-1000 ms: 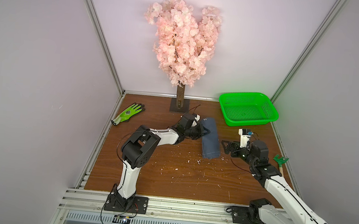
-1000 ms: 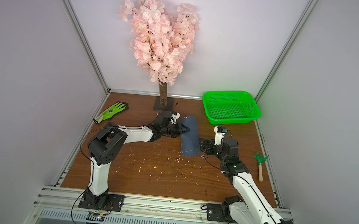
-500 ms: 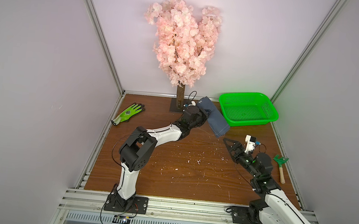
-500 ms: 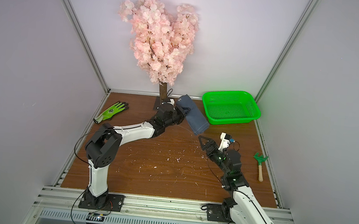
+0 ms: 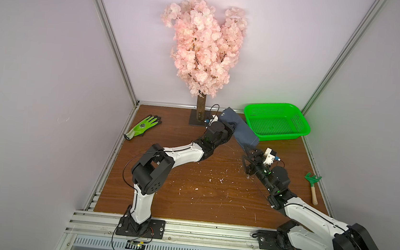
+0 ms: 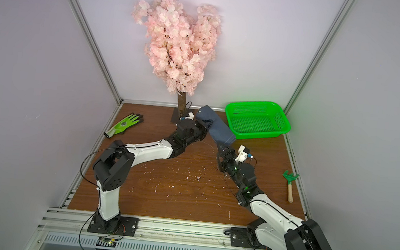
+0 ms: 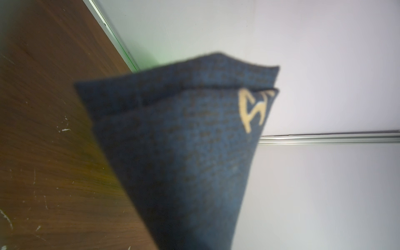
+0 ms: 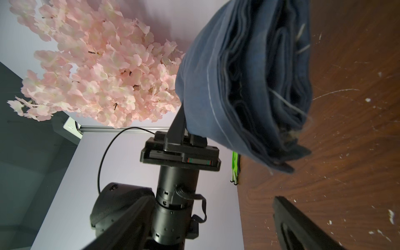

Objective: Roll up the pillowcase
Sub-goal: Pick up the pillowcase from the center of the board.

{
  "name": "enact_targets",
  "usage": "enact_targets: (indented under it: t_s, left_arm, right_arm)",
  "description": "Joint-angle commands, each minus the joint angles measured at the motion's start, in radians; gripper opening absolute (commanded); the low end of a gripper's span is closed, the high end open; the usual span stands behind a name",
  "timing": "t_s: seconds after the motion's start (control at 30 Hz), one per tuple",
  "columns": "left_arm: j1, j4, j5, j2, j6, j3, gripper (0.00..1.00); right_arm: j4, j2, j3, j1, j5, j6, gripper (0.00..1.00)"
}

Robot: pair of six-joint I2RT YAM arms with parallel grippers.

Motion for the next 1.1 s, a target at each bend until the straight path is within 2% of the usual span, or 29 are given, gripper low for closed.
enact_targets:
  t_s: [0.0, 0.1, 0.2, 0.3, 0.47, 0.57, 0.67, 0.8, 0.9, 1.07]
  left_arm:
    - [-0.029, 0.064, -0.026, -0.051, -0.037, -0.037, 0.00]
    - [-0.030, 0.102, -0.042, -0.073, -0.061, -0.075, 0.00]
    - [-0.032, 0.054, -0.059, -0.096, -0.024, -0.064, 0.00]
    - [-0.032, 0.110, -0.067, -0.102, -0.069, -0.105, 0.00]
    - [-0.028, 0.105, -0.067, -0.114, -0.055, -0.109, 0.00]
    - [-0.028, 0.102, -0.064, -0.108, -0.054, -0.106, 0.00]
    - [-0.024, 0.120, -0.058, -0.108, -0.066, -0.115, 0.00]
    - [-0.023, 0.114, -0.071, -0.129, -0.059, -0.133, 0.00]
    - [-0.025, 0.123, -0.053, -0.131, -0.068, -0.134, 0.00]
    - [-0.034, 0.127, -0.057, -0.151, -0.079, -0.160, 0.00]
  right_arm:
    - [0.210, 0.078, 0.063, -0.005, 0.011, -0.005, 0.93]
    - [0.292, 0.155, 0.057, -0.009, 0.028, 0.036, 0.93]
    - [0.374, 0.219, 0.083, -0.009, 0.043, 0.067, 0.92]
    - [0.376, 0.260, 0.112, -0.007, 0.039, 0.085, 0.92]
    - [0.368, 0.300, 0.104, 0.001, -0.024, 0.134, 0.93]
    - [0.404, 0.333, 0.115, 0.055, -0.049, 0.160, 0.92]
    - [0.356, 0.308, 0.092, 0.097, 0.001, 0.154, 0.93]
    - [0.400, 0.289, 0.068, 0.111, 0.062, 0.166, 0.96]
    - [0.361, 0.262, 0.066, 0.111, 0.132, 0.146, 0.96]
    - [0.447, 0.315, 0.062, 0.097, 0.182, 0.179, 0.93]
